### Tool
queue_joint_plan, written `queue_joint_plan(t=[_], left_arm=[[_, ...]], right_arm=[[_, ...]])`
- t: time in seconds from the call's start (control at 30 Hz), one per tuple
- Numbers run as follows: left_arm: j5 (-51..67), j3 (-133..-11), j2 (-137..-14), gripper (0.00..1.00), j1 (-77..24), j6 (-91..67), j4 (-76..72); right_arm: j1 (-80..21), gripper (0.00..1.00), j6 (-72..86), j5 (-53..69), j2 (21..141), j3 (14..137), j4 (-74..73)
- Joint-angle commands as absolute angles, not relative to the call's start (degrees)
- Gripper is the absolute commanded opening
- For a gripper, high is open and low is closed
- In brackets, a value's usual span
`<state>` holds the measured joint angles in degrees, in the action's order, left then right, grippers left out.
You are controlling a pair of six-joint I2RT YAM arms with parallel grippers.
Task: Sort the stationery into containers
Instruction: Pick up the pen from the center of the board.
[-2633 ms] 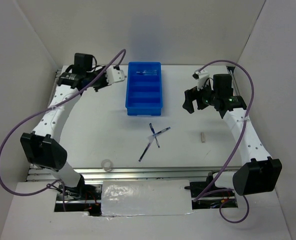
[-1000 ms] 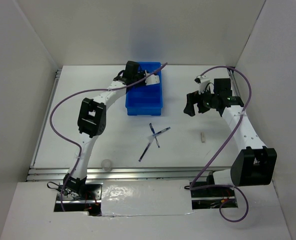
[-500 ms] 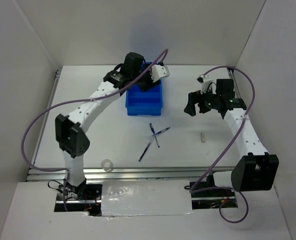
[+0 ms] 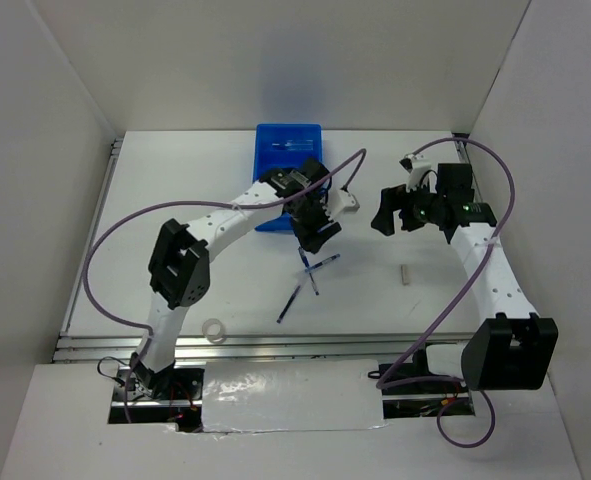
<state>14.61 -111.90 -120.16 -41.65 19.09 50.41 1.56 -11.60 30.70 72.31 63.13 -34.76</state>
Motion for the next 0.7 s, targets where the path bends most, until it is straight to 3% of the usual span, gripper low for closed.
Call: queue_joint_plan(t=[0.0,0.37,0.67], left_arm=[[15.2,-114.61,-122.25,0.73,-43.42,16.17,53.87],[13.18,-112.32,-127.88,0.71,-44.74,14.68,49.49],[12.22,-112.85,-130.95,0.63,-44.82,14.15,46.32]], right_arm=[[2.11,0.96,-10.9,31.03,69.52,62.06,-32.96],[2.29,0.97,-9.49,31.64,68.55,59.77,-31.38],[2.81,0.97,-9.76,32.08,68.73,59.41,-31.29]])
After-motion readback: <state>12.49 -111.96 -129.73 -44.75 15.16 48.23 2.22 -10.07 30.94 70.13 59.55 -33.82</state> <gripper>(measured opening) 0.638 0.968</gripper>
